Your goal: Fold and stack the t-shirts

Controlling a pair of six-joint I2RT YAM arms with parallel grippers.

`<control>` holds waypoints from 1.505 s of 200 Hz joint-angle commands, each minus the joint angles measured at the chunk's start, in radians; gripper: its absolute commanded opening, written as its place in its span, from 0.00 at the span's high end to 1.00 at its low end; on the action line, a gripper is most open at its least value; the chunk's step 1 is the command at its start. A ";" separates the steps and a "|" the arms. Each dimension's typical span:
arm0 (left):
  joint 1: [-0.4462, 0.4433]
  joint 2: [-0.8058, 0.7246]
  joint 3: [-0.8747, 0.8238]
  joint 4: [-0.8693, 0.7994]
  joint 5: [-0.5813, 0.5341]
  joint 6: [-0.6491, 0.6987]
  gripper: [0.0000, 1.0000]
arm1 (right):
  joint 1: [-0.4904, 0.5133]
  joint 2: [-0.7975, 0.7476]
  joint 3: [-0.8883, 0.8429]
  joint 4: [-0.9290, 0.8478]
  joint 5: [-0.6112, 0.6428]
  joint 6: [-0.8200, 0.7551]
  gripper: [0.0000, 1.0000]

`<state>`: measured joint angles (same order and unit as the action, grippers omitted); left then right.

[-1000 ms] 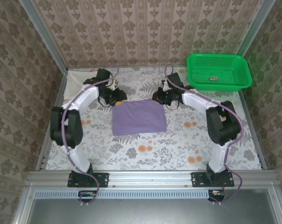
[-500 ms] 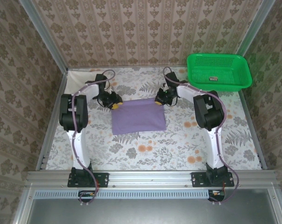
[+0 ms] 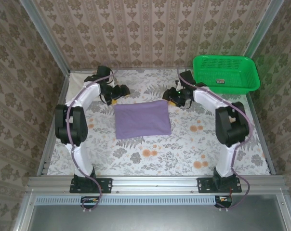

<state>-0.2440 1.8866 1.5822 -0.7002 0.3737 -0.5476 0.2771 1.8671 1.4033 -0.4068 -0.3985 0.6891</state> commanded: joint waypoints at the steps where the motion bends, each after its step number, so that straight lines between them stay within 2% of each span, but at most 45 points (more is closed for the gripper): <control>1: -0.005 -0.118 -0.008 -0.067 -0.063 0.004 0.14 | -0.005 -0.126 -0.113 0.048 0.040 0.001 0.40; 16: 0.021 -0.185 -0.088 -0.070 -0.048 0.016 0.14 | -0.005 -0.197 -0.188 0.071 0.052 -0.006 0.35; 47: 0.106 -0.275 -0.289 -0.025 0.119 0.067 0.17 | -0.006 -0.288 -0.282 0.073 0.080 -0.019 0.35; 83: 0.117 -0.223 -0.406 -0.007 0.247 0.181 0.21 | -0.001 -0.364 -0.355 0.019 0.102 0.013 0.35; 98: 0.118 -0.179 -0.436 0.030 0.262 0.200 0.21 | 0.001 -0.397 -0.395 0.007 0.112 0.022 0.35; 112: 0.119 -0.120 -0.438 0.037 0.259 0.221 0.24 | 0.004 -0.417 -0.422 -0.011 0.125 0.036 0.35; 121: 0.117 -0.087 -0.428 0.019 0.217 0.241 0.26 | 0.007 -0.429 -0.433 -0.018 0.126 0.045 0.35; 161: 0.098 -0.016 -0.407 0.051 0.139 0.272 0.26 | 0.023 -0.470 -0.438 -0.081 0.165 0.042 0.35; 200: 0.032 0.095 -0.311 0.093 0.153 0.258 0.31 | 0.027 -0.508 -0.450 -0.109 0.180 0.055 0.35; 243: -0.032 0.188 -0.243 0.091 0.047 0.225 0.40 | 0.031 -0.522 -0.449 -0.125 0.190 0.053 0.36; 301: -0.117 0.261 -0.150 0.124 0.050 0.171 0.44 | 0.031 -0.522 -0.415 -0.182 0.176 0.031 0.36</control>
<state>-0.2745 2.0251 1.4090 -0.8902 0.2897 -0.3710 0.3004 1.3689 0.9646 -0.5354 -0.2348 0.7330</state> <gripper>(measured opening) 0.571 0.642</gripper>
